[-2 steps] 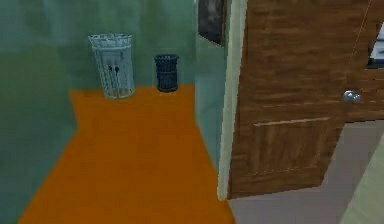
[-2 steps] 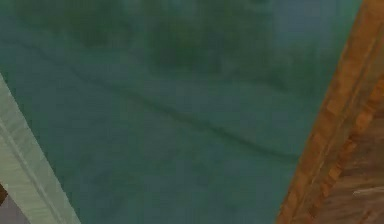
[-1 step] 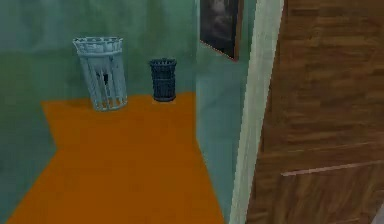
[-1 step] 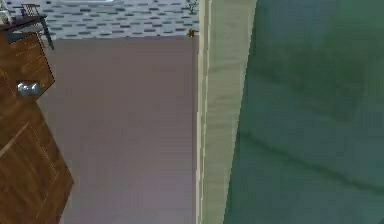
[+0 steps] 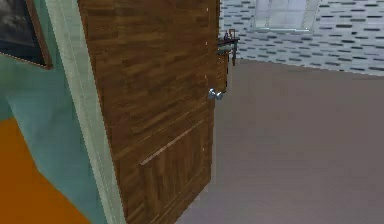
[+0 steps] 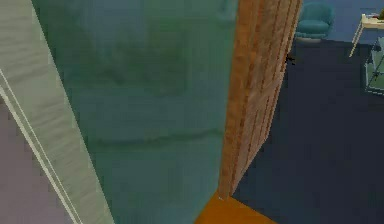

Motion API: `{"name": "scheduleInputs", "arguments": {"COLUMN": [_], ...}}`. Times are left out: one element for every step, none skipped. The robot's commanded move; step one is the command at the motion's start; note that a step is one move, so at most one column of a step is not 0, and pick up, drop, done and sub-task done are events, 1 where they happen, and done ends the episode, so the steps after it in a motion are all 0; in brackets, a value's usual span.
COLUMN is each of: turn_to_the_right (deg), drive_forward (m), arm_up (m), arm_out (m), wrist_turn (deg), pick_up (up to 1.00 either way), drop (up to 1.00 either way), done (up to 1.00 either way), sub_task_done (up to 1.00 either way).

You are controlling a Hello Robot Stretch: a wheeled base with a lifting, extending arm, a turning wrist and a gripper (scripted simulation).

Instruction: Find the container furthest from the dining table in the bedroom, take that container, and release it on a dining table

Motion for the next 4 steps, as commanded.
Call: {"name": "scheduleInputs", "arguments": {"turn_to_the_right": [6.0, 0.0, 27.0, 0.0], "drive_forward": [0.00, 0.65, 0.00, 0.30], "arm_up": [0.00, 0.00, 0.00, 0.00], "arm_out": [0.00, 0.00, 0.00, 0.00], "wrist_turn": [0.0, 0.0, 0.0, 0.0], "pick_up": [0.00, 0.00, 0.00, 0.00], "drop": [0.00, 0.00, 0.00, 0.00], "done": [0.00, 0.00, 0.00, 0.00], "sub_task_done": [0.00, 0.00, 0.00, 0.00]}}
